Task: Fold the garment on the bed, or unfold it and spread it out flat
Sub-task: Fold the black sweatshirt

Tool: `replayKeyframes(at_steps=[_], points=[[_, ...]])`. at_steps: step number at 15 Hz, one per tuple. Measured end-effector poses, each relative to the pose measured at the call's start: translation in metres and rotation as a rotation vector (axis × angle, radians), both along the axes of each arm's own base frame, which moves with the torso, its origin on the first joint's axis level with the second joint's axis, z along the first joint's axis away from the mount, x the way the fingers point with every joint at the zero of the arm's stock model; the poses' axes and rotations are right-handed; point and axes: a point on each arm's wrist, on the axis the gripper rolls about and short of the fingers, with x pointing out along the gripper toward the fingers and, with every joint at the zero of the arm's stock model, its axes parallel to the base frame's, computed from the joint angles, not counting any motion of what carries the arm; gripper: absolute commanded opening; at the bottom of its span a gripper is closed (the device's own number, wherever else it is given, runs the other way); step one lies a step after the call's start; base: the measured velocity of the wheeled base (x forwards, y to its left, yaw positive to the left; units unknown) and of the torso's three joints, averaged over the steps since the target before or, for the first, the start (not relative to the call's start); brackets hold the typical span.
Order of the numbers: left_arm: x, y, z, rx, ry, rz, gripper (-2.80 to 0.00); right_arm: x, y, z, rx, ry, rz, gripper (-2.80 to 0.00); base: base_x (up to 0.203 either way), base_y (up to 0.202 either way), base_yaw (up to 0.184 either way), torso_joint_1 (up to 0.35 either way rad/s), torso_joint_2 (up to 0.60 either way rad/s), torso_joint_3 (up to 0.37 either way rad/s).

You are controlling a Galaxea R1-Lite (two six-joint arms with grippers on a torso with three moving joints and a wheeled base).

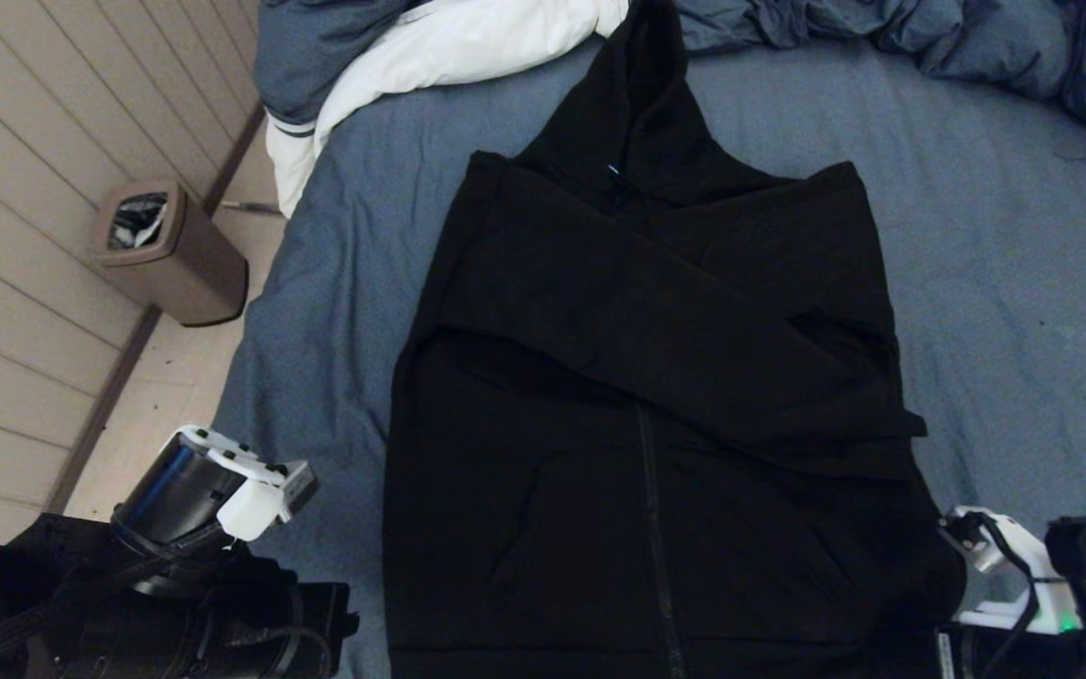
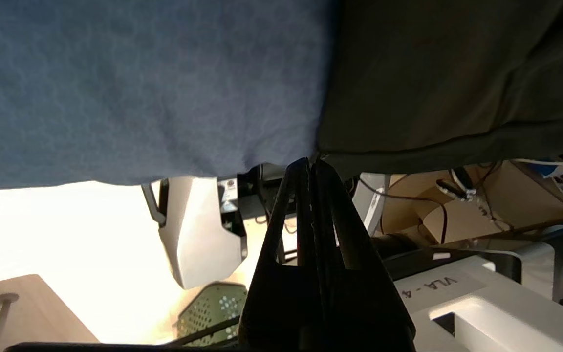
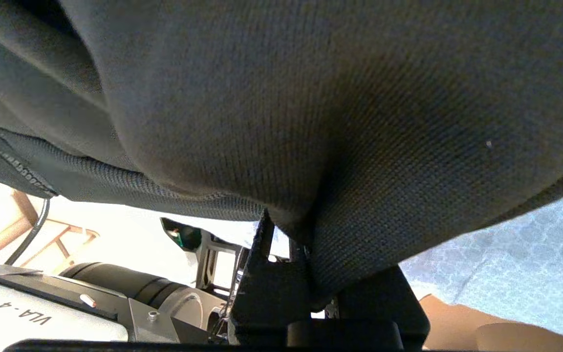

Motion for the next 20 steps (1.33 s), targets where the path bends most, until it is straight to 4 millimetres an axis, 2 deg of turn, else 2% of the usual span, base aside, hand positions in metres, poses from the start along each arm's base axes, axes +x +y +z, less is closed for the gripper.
replayKeyframes(at_steps=[2,3,8,12,16,20], points=[[-0.002,0.001,-0.003,0.002,0.015,0.006,-2.80,0.002,0.000,-0.001,0.006,0.009,0.002,-2.80,0.000,0.000,0.000,0.000,0.00,0.000],[-0.004,0.001,-0.005,0.001,0.025,0.013,0.00,0.003,0.000,-0.002,0.007,0.015,0.002,-2.80,0.000,0.000,0.000,0.000,0.00,0.000],[-0.022,-0.006,-0.015,0.012,0.076,-0.073,0.00,0.012,0.000,0.001,0.006,0.013,-0.002,-2.80,0.000,0.000,0.000,0.000,0.00,0.000],[-0.027,-0.010,-0.020,0.004,0.118,-0.126,0.00,0.014,0.000,0.000,0.006,0.019,-0.005,-2.80,0.000,0.000,0.000,0.000,0.00,0.000],[-0.024,-0.018,-0.030,0.029,0.151,-0.144,0.00,0.015,0.000,0.001,0.006,0.013,-0.006,-2.80,0.000,0.000,0.000,0.000,0.00,0.000],[-0.012,-0.032,-0.043,0.017,0.134,-0.148,0.00,0.017,0.000,0.003,0.007,0.008,-0.007,-2.80,0.000,0.000,0.000,0.000,0.00,0.000]])
